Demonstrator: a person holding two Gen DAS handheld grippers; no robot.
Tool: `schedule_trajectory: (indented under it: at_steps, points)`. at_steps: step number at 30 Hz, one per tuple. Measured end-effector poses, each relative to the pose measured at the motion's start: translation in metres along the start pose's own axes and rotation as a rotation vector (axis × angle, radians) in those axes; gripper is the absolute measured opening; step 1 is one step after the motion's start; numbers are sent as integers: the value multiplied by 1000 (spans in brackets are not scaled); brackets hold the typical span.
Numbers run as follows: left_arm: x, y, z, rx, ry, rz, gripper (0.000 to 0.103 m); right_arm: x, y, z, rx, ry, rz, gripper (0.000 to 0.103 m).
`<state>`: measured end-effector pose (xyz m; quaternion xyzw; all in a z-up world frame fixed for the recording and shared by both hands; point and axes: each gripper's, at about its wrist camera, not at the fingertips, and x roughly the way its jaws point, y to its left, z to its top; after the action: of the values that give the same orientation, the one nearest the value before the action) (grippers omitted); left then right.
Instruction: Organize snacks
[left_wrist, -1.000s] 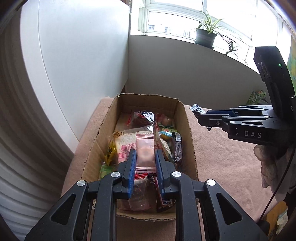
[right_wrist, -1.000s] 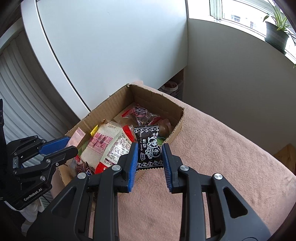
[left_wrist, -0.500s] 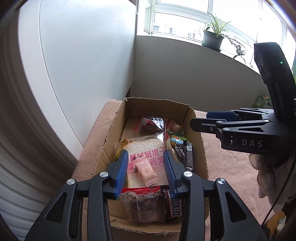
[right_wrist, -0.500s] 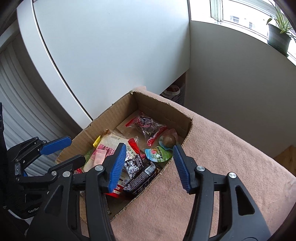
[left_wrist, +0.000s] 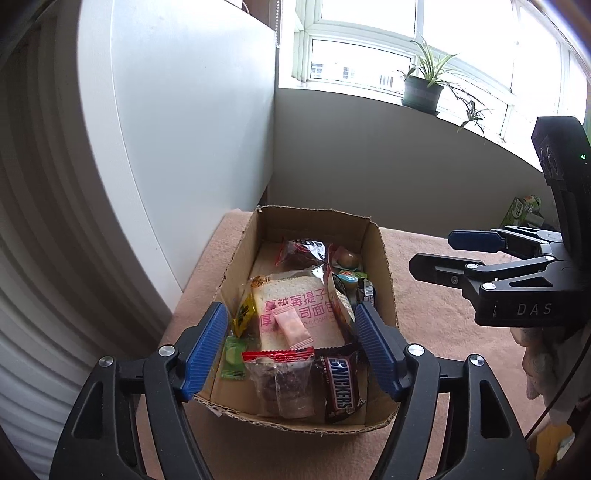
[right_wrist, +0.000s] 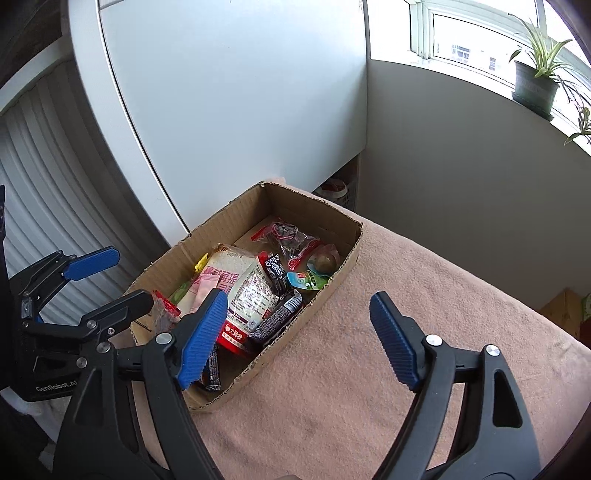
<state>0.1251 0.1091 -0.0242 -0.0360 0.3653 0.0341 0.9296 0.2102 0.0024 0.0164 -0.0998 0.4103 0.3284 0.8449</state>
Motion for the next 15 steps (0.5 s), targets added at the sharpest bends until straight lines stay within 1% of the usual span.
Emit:
schedule_trajectory:
  at_steps: [2, 3, 4, 7, 12, 15]
  points:
    - [-7, 0, -3, -3, -8, 8, 73, -11, 2, -8, -4, -17, -13, 82]
    - [-11, 1, -4, -9, -12, 10, 76, -16, 5, -12, -8, -25, -24, 82]
    - [-15, 1, -7, -16, -17, 11, 78, -22, 7, -17, -11, -35, -36, 84]
    - [-28, 0, -16, -23, -38, 22, 79, -41, 15, -36, -16, -81, -77, 92]
    - [-47, -3, -34, -41, -55, 29, 79, -66, 23, -70, 17, -150, -147, 92]
    - [-58, -6, -45, -56, -70, 41, 79, -80, 24, -89, 54, -172, -180, 92]
